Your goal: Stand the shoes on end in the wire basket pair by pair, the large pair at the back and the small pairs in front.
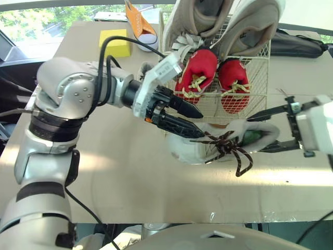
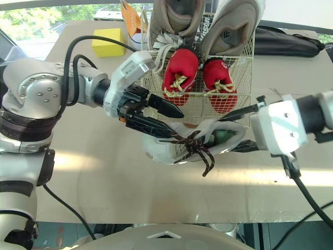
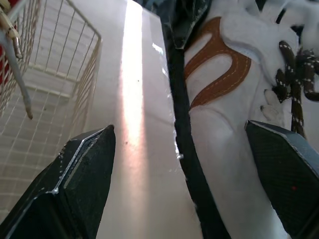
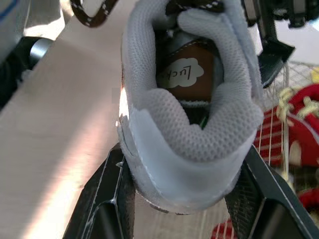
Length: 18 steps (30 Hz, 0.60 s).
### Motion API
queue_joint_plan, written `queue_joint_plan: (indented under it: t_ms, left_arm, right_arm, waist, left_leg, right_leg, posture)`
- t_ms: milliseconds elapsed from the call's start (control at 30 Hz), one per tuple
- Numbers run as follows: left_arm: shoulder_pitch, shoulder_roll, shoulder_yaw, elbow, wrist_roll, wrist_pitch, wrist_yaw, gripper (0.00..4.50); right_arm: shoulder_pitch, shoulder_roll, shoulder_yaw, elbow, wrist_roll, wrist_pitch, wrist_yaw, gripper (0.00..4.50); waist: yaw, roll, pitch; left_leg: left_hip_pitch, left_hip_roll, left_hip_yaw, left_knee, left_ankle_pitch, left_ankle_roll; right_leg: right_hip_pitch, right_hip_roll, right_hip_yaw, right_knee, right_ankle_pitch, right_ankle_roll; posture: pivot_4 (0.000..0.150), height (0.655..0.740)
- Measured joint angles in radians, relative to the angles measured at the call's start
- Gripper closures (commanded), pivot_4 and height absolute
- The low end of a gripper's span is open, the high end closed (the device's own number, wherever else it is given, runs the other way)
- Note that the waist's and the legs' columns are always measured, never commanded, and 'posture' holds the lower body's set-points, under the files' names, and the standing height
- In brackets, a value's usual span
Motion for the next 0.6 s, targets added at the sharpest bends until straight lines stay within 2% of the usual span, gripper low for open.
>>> queue_joint_plan:
  t_ms: [33,67,200,267,300,333,400,433,533,600]
  left_arm:
    - [-0.008,-0.001,-0.013,0.003,0.014,-0.01,-0.021,0.51]
    - [-0.01,0.007,-0.025,0.003,0.032,-0.019,-0.052,0.8]
    - [-0.018,0.015,-0.047,0.013,0.071,-0.032,-0.161,2.65]
    - [-0.018,0.019,-0.044,0.019,0.083,-0.031,-0.17,3.55]
    - [0.003,0.018,-0.022,0.018,0.082,-0.013,-0.165,3.86]
    - [0.013,0.016,-0.016,0.017,0.078,-0.006,-0.16,4.1]
    - [0.063,-0.002,0.039,0.009,0.05,0.022,-0.12,4.1]
    - [0.088,-0.01,0.067,-0.004,0.037,0.035,-0.095,4.1]
    - [0.189,-0.037,0.19,-0.057,0.002,0.032,-0.004,4.1]
    - [0.269,-0.13,0.32,-0.092,-0.015,-0.035,0.121,4.1]
  right_arm:
    - [-0.02,0.01,0.015,0.006,-0.012,-0.003,0.006,2.93]
    - [-0.046,0.026,0.042,0.017,-0.027,-0.003,0.017,2.93]
    - [-0.111,0.087,0.085,0.041,-0.065,0.008,0.043,2.93]
    - [-0.116,0.103,0.085,0.038,-0.062,0.031,0.043,1.92]
    - [-0.115,0.113,0.08,0.036,-0.054,0.057,0.036,1.63]
    - [-0.114,0.114,0.075,0.035,-0.052,0.067,0.025,1.07]
    - [-0.064,0.106,0.02,0.026,-0.05,0.111,-0.027,0.17]
    - [-0.023,0.089,-0.019,0.017,-0.046,0.133,-0.046,0.01]
    - [0.146,0.052,-0.177,-0.005,-0.022,0.247,-0.116,0.0]
    - [0.312,0.067,-0.343,-0.028,0.03,0.395,-0.195,0.0]
  waist:
    - [0.001,0.001,0.0]
    - [0.001,0.0,0.0]
    - [0.002,0.0,0.0]
    - [0.001,0.0,0.0]
    - [0.0,0.0,0.0]
    - [-0.001,0.0,0.0]
    - [0.0,0.0,0.0]
    - [0.002,0.0,0.0]
    - [0.005,-0.001,0.0]
    - [0.011,-0.002,0.001]
  left_leg:
    - [-0.001,0.0,-0.001,0.0,0.0,0.0]
    - [0.0,0.0,-0.001,0.0,0.0,0.0]
    - [-0.001,0.0,-0.001,0.001,0.0,0.0]
    - [0.0,0.0,-0.001,0.001,0.0,0.0]
    - [0.0,0.0,0.0,0.001,0.0,0.0]
    - [0.0,0.0,0.0,0.001,0.0,0.0]
    - [0.0,0.001,-0.001,0.002,0.0,0.0]
    - [-0.001,0.001,-0.002,0.002,0.0,0.0]
    - [-0.001,0.001,-0.004,0.003,0.0,0.0]
    - [0.0,0.001,-0.005,0.004,0.0,0.0]
  right_leg:
    - [0.0,0.0,-0.001,0.0,0.0,0.0]
    - [0.0,0.0,-0.001,0.0,0.0,0.0]
    - [0.0,0.0,-0.001,0.001,0.0,0.0]
    - [0.0,-0.001,-0.001,0.002,0.0,0.0]
    - [0.0,-0.001,0.0,0.002,0.0,0.0]
    - [0.0,-0.001,0.0,0.003,0.0,0.0]
    - [0.0,-0.005,0.001,0.004,0.0,0.0]
    - [0.0,-0.005,0.0,0.004,0.0,0.0]
    - [0.001,-0.007,0.0,0.004,0.0,0.0]
    - [0.002,-0.008,0.0,0.004,0.0,0.0]
  posture:
    - [0.15,0.74]
    - [0.15,0.74]
    - [0.15,0.74]
    - [0.15,0.74]
    - [0.15,0.74]
    - [0.15,0.74]
    - [0.15,0.74]
    - [0.15,0.74]
    - [0.15,0.74]
    - [0.15,0.74]
